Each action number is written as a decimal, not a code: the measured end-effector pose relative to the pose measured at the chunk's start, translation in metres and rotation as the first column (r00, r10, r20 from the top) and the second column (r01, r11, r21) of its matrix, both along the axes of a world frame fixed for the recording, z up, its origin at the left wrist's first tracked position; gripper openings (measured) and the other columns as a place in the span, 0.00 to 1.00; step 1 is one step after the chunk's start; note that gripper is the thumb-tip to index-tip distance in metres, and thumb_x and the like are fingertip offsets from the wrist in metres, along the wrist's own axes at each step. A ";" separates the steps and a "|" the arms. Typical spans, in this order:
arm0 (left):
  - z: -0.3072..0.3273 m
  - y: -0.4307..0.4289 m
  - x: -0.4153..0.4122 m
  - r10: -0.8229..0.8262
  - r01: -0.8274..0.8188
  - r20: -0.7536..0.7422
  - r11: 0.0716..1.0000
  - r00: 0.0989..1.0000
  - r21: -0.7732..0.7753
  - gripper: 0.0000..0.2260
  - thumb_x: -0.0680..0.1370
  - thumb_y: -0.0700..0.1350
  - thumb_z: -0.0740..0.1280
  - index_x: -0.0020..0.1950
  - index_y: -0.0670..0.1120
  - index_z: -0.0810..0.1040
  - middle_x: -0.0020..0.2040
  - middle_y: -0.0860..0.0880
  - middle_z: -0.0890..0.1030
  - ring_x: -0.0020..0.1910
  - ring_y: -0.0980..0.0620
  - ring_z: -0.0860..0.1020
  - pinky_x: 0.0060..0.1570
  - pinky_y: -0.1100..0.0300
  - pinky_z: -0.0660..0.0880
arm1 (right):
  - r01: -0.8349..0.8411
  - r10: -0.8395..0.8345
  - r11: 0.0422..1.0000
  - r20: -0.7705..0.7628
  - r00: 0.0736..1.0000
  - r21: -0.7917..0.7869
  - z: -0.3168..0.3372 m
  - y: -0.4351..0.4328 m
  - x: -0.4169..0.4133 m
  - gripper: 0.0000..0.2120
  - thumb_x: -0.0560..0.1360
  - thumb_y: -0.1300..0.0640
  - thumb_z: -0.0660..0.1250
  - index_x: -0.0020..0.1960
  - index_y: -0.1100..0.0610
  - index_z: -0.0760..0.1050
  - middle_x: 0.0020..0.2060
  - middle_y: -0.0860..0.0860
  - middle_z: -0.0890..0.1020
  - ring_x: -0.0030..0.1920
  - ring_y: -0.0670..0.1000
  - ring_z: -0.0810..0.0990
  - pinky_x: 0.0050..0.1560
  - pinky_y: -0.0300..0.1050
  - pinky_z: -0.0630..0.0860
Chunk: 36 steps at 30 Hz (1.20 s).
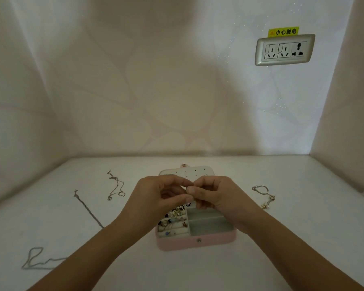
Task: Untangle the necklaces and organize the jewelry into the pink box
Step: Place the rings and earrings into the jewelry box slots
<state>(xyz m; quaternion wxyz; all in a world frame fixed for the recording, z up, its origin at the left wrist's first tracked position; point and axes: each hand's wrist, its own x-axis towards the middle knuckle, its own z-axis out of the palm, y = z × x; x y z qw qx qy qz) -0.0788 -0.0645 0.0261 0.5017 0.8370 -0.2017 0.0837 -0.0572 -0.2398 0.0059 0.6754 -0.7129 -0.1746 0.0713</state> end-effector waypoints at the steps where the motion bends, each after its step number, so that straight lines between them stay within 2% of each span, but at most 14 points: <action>1: -0.002 0.002 -0.001 0.012 -0.013 0.008 1.000 1.000 0.011 0.08 0.70 0.41 0.74 0.46 0.53 0.84 0.38 0.53 0.85 0.38 0.55 0.83 0.42 0.65 0.79 | -0.011 0.011 1.000 0.000 1.000 -0.014 -0.001 0.001 0.000 0.11 0.67 0.49 0.72 0.42 0.57 0.81 0.32 0.51 0.80 0.32 0.46 0.76 0.40 0.37 0.74; 5: -0.010 0.012 -0.004 0.085 -0.086 -0.073 0.996 0.994 -0.004 0.06 0.72 0.40 0.73 0.43 0.50 0.85 0.36 0.52 0.85 0.35 0.57 0.82 0.37 0.69 0.76 | 0.009 -0.004 0.993 0.037 0.999 -0.119 -0.003 0.003 0.000 0.07 0.73 0.53 0.70 0.39 0.55 0.80 0.31 0.47 0.81 0.32 0.44 0.77 0.37 0.35 0.74; 8: -0.018 0.016 -0.008 0.098 -0.106 -0.176 0.994 0.980 -0.037 0.05 0.72 0.38 0.73 0.40 0.48 0.85 0.37 0.49 0.85 0.36 0.53 0.82 0.37 0.67 0.77 | 0.041 -0.027 0.981 0.078 0.997 -0.188 -0.006 0.002 0.003 0.06 0.74 0.55 0.70 0.39 0.54 0.80 0.30 0.46 0.81 0.31 0.43 0.78 0.37 0.35 0.74; 10: -0.022 0.016 -0.012 0.083 -0.090 -0.207 0.996 0.975 -0.022 0.07 0.71 0.37 0.73 0.38 0.49 0.85 0.36 0.48 0.85 0.34 0.55 0.82 0.36 0.67 0.77 | 0.047 -0.025 0.971 0.098 0.995 -0.236 -0.008 0.002 0.004 0.06 0.75 0.55 0.70 0.39 0.54 0.80 0.29 0.46 0.81 0.31 0.42 0.78 0.37 0.35 0.75; 15: -0.029 0.012 -0.016 0.108 -0.091 -0.209 0.992 0.972 0.088 0.08 0.71 0.37 0.73 0.37 0.50 0.85 0.34 0.49 0.84 0.30 0.59 0.79 0.32 0.69 0.74 | 0.060 -0.021 0.953 0.134 0.991 -0.298 -0.009 0.002 0.006 0.05 0.75 0.57 0.70 0.40 0.53 0.80 0.29 0.45 0.81 0.29 0.40 0.78 0.36 0.32 0.74; 19: -0.028 0.011 -0.016 0.113 -0.080 -0.201 0.983 0.973 0.167 0.11 0.72 0.38 0.73 0.35 0.54 0.84 0.30 0.55 0.82 0.28 0.62 0.76 0.31 0.72 0.71 | 0.074 -0.016 0.935 0.168 0.986 -0.346 -0.012 0.002 0.008 0.05 0.75 0.55 0.70 0.39 0.51 0.80 0.29 0.44 0.81 0.30 0.40 0.78 0.37 0.34 0.75; 24: -0.029 0.014 -0.010 0.136 -0.093 -0.177 0.968 0.975 0.232 0.20 0.72 0.41 0.73 0.29 0.66 0.81 0.35 0.58 0.83 0.33 0.65 0.76 0.35 0.74 0.70 | 0.084 -0.003 0.918 0.204 0.979 -0.389 -0.013 0.001 0.009 0.05 0.75 0.53 0.69 0.40 0.50 0.79 0.30 0.44 0.81 0.30 0.41 0.78 0.37 0.33 0.75; 28: -0.030 0.017 -0.002 0.145 -0.091 -0.216 0.966 0.966 0.244 0.18 0.71 0.41 0.74 0.29 0.63 0.81 0.33 0.63 0.80 0.35 0.67 0.75 0.36 0.75 0.67 | 0.090 -0.003 0.911 0.211 0.977 -0.403 -0.014 0.001 0.010 0.06 0.75 0.52 0.69 0.39 0.48 0.79 0.30 0.43 0.81 0.31 0.41 0.78 0.39 0.36 0.76; 30: -0.029 0.018 0.002 0.137 -0.064 -0.262 0.961 0.955 0.269 0.15 0.72 0.41 0.74 0.31 0.61 0.83 0.34 0.58 0.82 0.33 0.64 0.75 0.37 0.72 0.69 | 0.089 -0.001 0.909 0.211 0.977 -0.407 -0.015 0.001 0.010 0.06 0.75 0.52 0.69 0.40 0.49 0.79 0.30 0.43 0.81 0.31 0.41 0.78 0.40 0.37 0.76; 33: -0.028 0.017 0.005 0.140 -0.046 -0.293 0.950 0.946 0.308 0.10 0.72 0.43 0.73 0.35 0.57 0.84 0.37 0.51 0.85 0.37 0.58 0.78 0.43 0.63 0.74 | 0.079 0.013 0.903 0.210 0.978 -0.422 -0.015 0.001 0.010 0.06 0.76 0.53 0.68 0.41 0.50 0.79 0.32 0.44 0.81 0.32 0.42 0.78 0.41 0.38 0.76; 36: -0.029 0.016 0.009 0.139 -0.034 -0.287 0.940 0.948 0.340 0.08 0.72 0.45 0.74 0.35 0.57 0.85 0.37 0.46 0.84 0.35 0.55 0.77 0.41 0.60 0.74 | 0.079 0.013 0.900 0.206 0.978 -0.429 -0.016 0.001 0.010 0.06 0.76 0.53 0.68 0.41 0.51 0.79 0.33 0.45 0.82 0.32 0.42 0.78 0.42 0.39 0.77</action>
